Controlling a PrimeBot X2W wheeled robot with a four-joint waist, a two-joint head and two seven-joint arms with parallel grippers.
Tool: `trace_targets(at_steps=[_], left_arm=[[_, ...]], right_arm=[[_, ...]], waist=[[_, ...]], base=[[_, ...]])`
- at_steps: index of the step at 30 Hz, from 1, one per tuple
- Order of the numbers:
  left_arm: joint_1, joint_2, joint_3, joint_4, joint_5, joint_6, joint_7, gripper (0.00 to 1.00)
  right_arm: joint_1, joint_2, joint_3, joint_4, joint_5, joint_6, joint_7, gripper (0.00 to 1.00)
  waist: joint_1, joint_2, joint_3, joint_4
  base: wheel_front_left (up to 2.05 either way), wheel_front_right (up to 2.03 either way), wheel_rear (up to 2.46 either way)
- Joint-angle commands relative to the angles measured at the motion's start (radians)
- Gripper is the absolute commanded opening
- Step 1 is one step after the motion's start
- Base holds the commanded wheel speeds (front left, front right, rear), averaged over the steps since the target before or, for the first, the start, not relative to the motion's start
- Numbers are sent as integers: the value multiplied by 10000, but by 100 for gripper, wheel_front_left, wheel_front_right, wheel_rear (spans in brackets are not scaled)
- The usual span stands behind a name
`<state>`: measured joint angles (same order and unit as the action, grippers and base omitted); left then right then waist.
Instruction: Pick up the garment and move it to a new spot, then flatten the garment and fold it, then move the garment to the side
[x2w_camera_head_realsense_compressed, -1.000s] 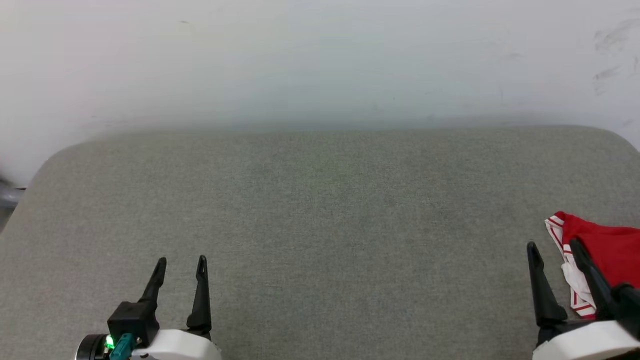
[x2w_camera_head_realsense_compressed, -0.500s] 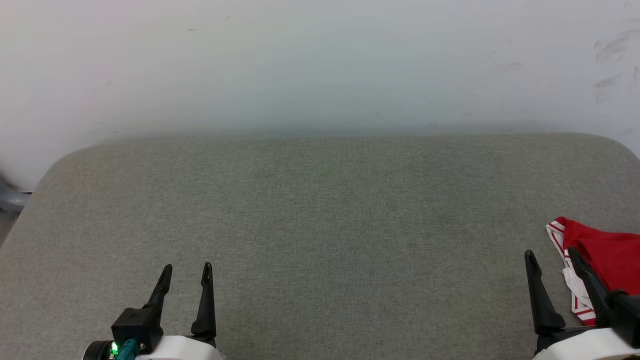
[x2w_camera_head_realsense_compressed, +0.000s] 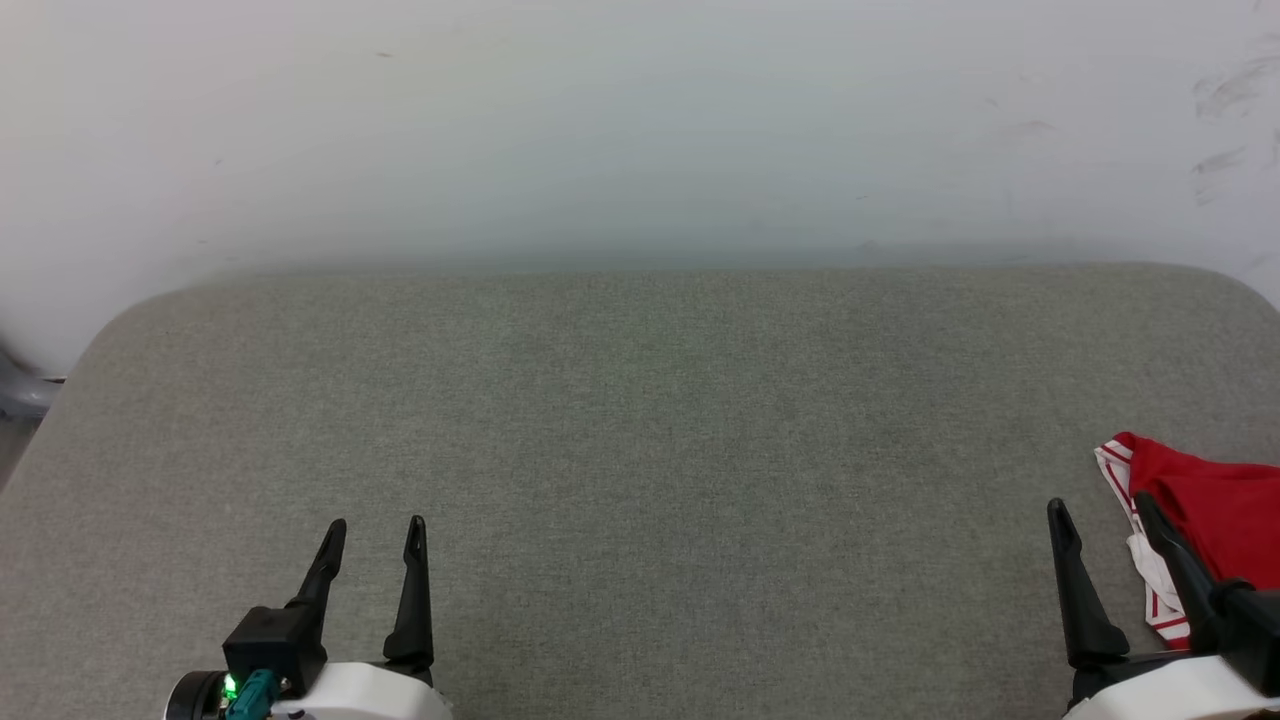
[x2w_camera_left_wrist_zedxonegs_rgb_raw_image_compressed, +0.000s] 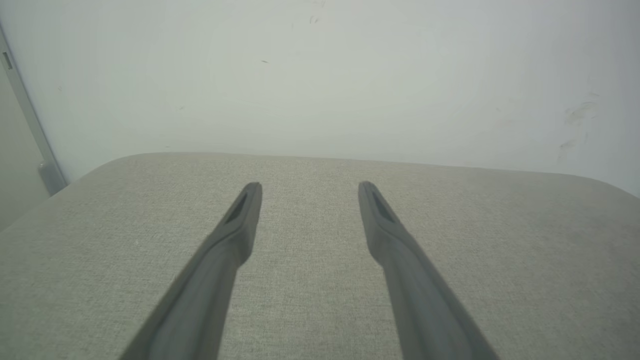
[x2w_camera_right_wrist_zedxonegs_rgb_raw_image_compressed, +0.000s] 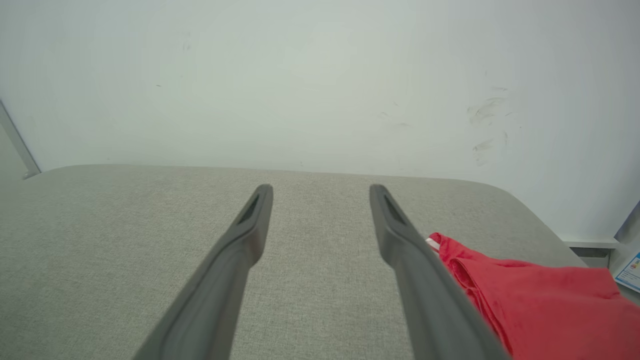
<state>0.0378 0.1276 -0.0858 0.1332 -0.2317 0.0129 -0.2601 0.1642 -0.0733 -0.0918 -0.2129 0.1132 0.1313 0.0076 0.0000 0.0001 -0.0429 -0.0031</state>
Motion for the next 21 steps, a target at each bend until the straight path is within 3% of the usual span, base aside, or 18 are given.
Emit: trace_targets(at_steps=[1, 2, 3, 6, 21], left_arm=[[-84, -2, 31, 26, 55, -18, -72, 100], [-85, -17, 25, 61, 30, -40, -72, 100], [-21, -30, 2, 56, -5, -29, 1, 0], [50, -102, 6, 297, -141, -45, 83, 0], [-274, -235, 415, 454, -2869, -327, 823, 0]], right_arm=[[-101, -63, -3, 26, -3, -12, -48, 100], [-105, -67, -15, 29, 11, -12, -50, 100], [-3, -11, -9, 9, 18, 0, -25, 0], [36, 37, 27, 277, 147, 0, -22, 0], [-537, 38, 14, 1125, 3172, -1, 168, 0]], waist=[[0, -1, 4, -1], [0, -1, 7, 4], [0, -1, 9, 5], [0, -1, 14, 5], [0, -1, 68, 9]], base=[[0, 0, 0], [0, 0, 0], [0, 0, 0], [0, 0, 0], [0, 0, 0]])
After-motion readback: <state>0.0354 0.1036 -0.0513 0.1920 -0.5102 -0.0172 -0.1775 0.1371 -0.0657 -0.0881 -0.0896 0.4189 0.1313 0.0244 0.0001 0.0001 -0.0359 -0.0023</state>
